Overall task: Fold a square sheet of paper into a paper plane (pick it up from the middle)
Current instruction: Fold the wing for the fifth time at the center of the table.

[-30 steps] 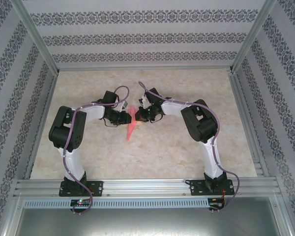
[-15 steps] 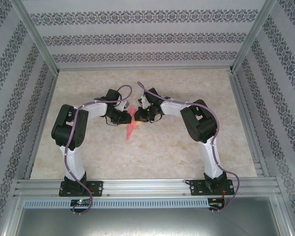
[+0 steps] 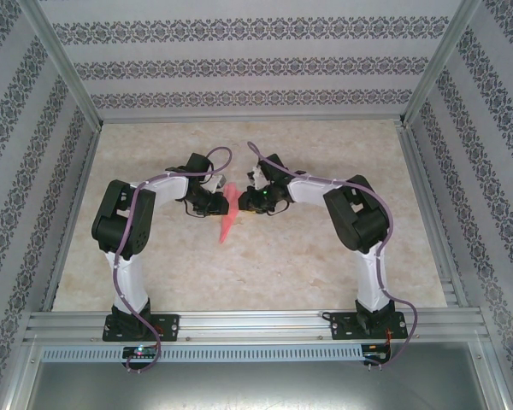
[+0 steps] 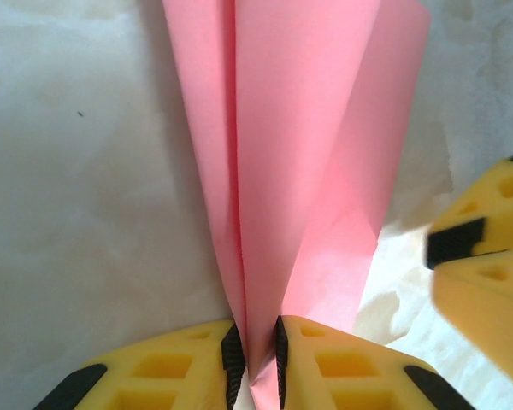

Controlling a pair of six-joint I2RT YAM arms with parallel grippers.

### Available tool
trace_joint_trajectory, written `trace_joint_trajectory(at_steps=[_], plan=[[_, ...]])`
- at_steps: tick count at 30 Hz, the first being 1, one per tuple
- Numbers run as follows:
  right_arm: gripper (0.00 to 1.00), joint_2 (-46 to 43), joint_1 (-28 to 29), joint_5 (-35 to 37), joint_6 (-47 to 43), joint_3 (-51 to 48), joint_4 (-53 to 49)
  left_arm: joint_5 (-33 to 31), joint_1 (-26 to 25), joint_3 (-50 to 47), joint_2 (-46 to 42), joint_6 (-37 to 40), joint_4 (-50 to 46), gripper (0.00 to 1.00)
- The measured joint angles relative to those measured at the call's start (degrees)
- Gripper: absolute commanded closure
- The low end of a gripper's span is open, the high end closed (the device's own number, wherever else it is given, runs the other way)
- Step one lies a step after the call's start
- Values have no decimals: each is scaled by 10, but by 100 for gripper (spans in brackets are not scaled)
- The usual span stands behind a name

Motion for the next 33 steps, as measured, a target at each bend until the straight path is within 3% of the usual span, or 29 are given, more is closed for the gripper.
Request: trace_joint_trajectory(at_steps=[12,33], plan=[[95,-14,9,-51,120,-38,127,7,0,0,0,0,0,75],[97,48,24,-29,120,-2,97,25,5,-3,0,-14,6,75]])
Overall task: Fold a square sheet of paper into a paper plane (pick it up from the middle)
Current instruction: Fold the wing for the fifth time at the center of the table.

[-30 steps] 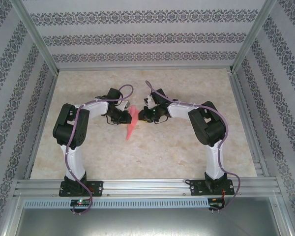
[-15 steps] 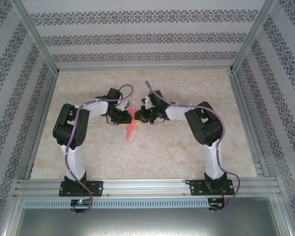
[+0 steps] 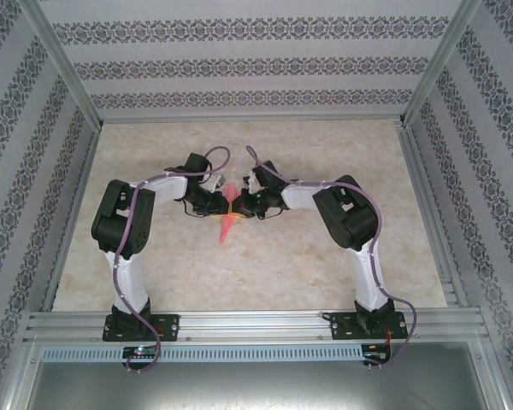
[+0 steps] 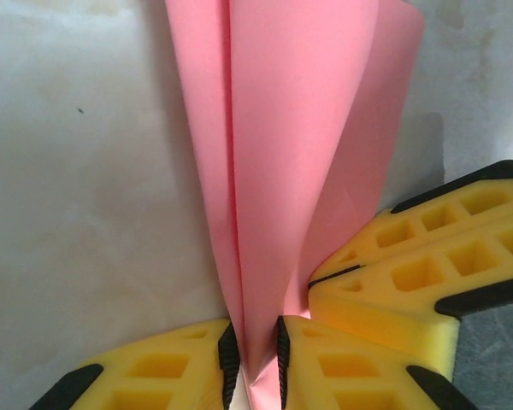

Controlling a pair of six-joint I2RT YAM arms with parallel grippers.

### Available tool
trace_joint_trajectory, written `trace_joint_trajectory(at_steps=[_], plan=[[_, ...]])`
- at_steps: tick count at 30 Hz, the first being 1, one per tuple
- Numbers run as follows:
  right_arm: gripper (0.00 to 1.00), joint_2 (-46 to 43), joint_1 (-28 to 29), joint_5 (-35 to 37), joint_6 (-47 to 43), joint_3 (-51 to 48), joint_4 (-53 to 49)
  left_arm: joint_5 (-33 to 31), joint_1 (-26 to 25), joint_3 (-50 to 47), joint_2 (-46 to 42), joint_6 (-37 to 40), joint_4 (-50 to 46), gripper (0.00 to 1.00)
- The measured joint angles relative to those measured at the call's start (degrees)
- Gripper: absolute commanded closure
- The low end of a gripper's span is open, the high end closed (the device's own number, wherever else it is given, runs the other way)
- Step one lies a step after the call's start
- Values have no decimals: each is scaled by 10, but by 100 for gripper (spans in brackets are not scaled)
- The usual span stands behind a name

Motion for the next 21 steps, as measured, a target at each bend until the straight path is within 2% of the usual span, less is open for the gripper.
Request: trace_joint_trajectory(at_steps=[7,14,21], plan=[[98,2,9,47,-54,38,-78,3,0,-2,-5,-12,3,72],[99,2,13,66,-85,50,-104,-6,-4,-5,-15,-34,5,69],[99,2,14,66,-89,50,-103,-15,-12,-9,-33,-59,10,75]])
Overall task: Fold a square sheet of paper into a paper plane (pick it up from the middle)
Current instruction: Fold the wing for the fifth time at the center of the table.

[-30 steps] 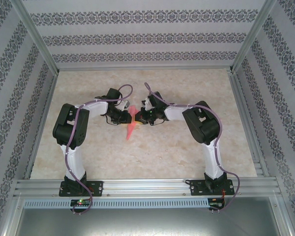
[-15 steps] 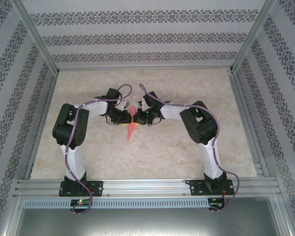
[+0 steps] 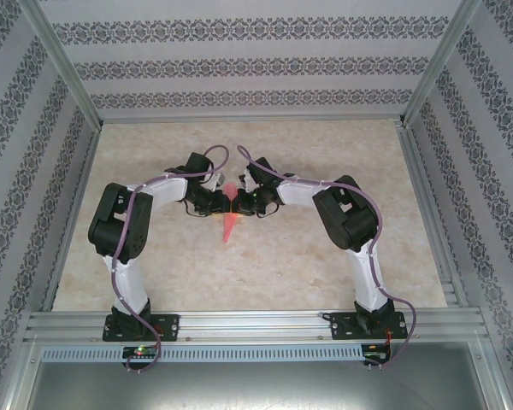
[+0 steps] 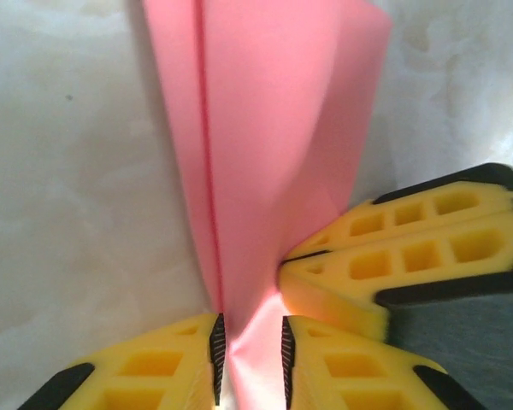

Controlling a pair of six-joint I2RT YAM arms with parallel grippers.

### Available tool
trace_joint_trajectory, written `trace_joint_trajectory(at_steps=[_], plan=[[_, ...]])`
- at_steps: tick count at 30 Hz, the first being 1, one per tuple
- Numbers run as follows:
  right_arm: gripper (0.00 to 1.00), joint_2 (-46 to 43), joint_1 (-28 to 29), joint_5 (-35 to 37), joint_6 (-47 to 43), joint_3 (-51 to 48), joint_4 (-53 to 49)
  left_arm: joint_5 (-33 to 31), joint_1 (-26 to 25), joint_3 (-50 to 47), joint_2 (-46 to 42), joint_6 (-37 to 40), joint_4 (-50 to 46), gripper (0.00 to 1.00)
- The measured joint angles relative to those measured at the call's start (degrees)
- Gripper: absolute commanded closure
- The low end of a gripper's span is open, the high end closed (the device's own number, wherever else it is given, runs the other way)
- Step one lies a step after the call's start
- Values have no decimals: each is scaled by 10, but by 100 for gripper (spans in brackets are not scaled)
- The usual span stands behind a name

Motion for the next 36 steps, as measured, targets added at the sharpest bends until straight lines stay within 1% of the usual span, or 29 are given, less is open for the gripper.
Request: trace_joint_trajectory(at_steps=[4,6,14,22,36], plan=[[99,-3,0,0,0,-9,12,8,0,0,-6,-15,12,82],[99,-5,0,-1,0,-14,21,17,2,0,-6,-23,20,84],[99,-7,0,-2,-1,-22,33,30,11,7,-6,-29,23,85],[100,-8,-2,-1,-2,-24,36,75,21,24,22,-35,31,87],[100,-12,-1,9,-10,-26,34,72,31,62,82,-35,24,87]])
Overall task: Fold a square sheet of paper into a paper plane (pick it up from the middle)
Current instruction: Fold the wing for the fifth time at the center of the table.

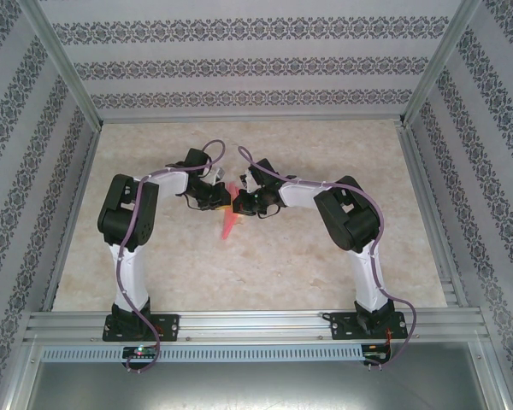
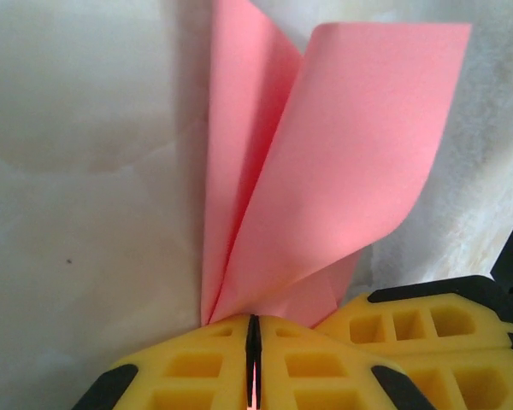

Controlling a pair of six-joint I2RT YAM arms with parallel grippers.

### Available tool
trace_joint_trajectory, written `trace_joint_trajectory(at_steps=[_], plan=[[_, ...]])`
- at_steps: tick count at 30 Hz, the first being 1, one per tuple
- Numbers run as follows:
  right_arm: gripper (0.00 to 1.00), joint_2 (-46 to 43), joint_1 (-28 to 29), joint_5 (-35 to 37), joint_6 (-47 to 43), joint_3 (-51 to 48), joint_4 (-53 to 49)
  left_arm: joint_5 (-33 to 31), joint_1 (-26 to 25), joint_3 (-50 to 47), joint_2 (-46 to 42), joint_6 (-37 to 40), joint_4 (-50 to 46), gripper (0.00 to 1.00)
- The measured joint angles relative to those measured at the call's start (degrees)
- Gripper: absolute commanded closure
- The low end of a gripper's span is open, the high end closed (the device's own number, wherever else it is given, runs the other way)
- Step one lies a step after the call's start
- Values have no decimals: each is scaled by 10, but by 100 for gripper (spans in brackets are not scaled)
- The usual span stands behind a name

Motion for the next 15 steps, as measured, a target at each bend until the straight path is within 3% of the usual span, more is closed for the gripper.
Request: trace_joint_trajectory(at_steps=[15], plan=[[100,-2,4,43,-48,15,-25,-27,-1,49,24,-4,-24,85]])
